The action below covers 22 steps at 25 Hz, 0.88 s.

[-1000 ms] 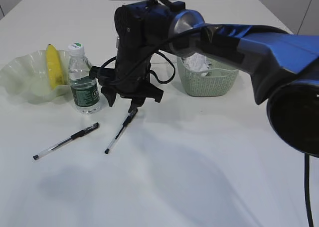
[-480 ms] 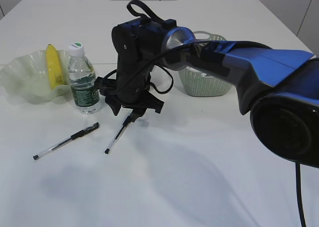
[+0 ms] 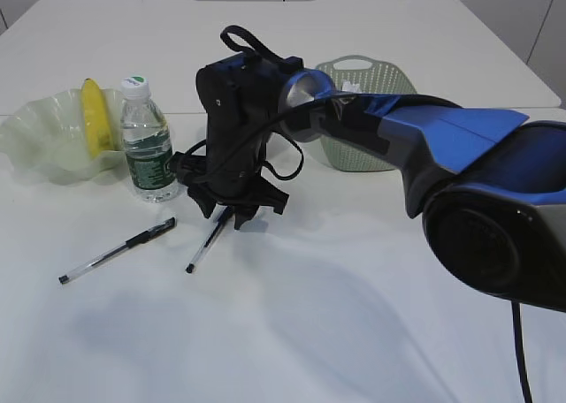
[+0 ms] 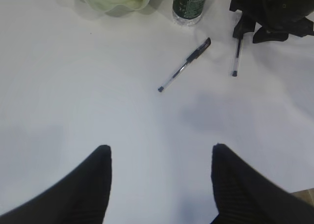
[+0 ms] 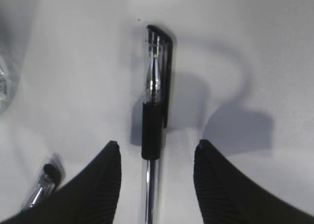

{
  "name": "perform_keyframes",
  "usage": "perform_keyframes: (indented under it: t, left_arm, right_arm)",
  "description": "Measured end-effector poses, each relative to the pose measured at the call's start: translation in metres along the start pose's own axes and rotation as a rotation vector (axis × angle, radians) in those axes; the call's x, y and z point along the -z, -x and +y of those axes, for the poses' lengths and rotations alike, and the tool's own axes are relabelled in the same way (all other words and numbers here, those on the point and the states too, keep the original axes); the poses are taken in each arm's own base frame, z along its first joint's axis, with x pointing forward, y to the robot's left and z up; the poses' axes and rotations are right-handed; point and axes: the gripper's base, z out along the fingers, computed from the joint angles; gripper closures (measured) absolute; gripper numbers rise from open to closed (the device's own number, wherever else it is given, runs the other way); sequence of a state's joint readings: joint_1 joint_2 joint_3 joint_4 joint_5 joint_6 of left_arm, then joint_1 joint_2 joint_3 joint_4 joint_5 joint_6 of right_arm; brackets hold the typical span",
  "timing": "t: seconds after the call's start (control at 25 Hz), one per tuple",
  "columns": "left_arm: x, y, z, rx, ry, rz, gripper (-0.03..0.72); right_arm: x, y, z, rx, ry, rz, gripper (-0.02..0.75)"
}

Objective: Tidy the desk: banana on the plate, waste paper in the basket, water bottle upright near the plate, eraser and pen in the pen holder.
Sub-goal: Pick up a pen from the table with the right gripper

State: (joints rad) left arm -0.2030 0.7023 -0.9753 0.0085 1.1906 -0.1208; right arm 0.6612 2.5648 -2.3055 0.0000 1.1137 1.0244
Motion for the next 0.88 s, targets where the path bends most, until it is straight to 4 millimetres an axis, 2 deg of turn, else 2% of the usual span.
perform_keyframes:
  t: [0.88]
  left_arm:
    - [0.0000,0.0016,-0.0002,0.000,-0.002,-0.018,0.234]
  right_arm:
    - [-0.0061,-0.0035,-0.0089,0.008,-0.097,0.038,0.379]
